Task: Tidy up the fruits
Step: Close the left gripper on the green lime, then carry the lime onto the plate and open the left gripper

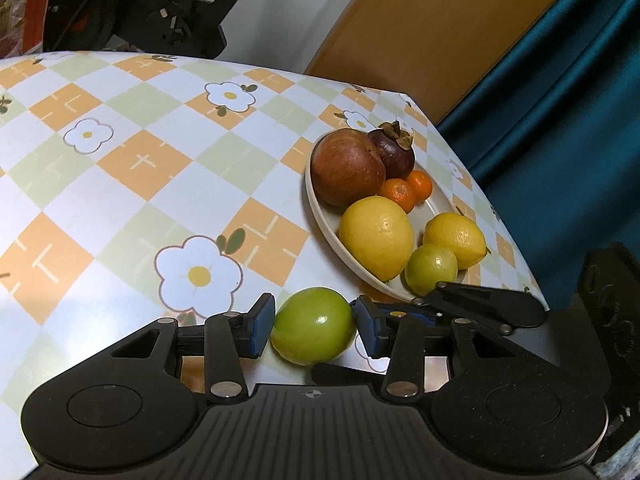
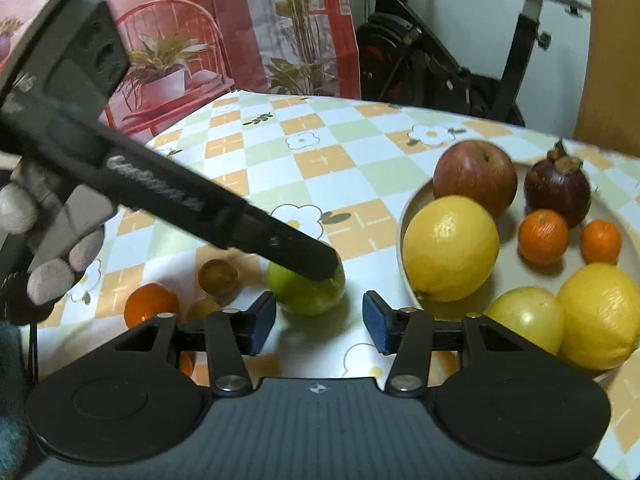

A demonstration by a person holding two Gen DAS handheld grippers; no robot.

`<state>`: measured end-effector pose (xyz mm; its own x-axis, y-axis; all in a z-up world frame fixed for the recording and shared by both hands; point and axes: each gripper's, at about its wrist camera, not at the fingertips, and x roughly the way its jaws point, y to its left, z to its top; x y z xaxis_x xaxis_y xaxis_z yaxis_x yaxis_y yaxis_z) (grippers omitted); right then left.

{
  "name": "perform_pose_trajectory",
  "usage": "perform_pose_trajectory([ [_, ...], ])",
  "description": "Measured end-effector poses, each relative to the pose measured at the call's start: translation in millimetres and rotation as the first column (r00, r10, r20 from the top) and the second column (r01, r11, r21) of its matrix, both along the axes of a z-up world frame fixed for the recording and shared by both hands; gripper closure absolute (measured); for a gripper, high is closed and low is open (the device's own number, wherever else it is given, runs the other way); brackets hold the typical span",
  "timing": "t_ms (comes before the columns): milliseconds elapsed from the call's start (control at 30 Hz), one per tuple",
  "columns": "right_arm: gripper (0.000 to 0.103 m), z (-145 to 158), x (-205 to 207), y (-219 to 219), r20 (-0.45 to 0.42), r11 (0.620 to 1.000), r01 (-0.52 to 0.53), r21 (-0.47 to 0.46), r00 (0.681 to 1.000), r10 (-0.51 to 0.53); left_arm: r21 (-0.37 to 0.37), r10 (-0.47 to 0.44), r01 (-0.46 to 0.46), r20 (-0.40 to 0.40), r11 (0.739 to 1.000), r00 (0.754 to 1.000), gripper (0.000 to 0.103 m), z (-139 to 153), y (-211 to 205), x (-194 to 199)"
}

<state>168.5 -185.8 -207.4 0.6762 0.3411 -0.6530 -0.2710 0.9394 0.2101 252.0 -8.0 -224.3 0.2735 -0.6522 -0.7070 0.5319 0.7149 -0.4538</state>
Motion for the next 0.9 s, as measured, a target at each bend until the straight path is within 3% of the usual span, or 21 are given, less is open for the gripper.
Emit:
perform_pose_trajectory([
  [200,0.047,-6,3,3,-0.013,0.999,0.003,0.050,1.000,-0.003,-0.029,0.003,-0.003,-0.014,1.000,1.000,0.058,0,5,-7],
  [300,0.051,-6,5,5,-0.006,0.998,0.007,0.060,1.000,-0.007,-0.021,-0.006,0.006,-0.004,1.000,1.000,0.058,1,5,-13],
  [500,0.052,-3,-8,12,0.034,1.000,-0.013,0.013,0.999,0.012,-0.029,-0.003,0.003,-0.008,1.000,1.000,0.058,4,4,-22],
  [700,0.052,10,-22,-3,0.090,0.999,0.014,0.030,0.996,-0.017,-0.067,-0.011,0.013,0.036,0.998,0.999,0.058,23,-13,-29],
  [900,0.052,25,-31,-27,0.158,0.998,0.059,0.009,0.986,-0.060,-0.054,-0.036,0.041,0.099,0.998,0.994,0.058,42,-54,-26],
])
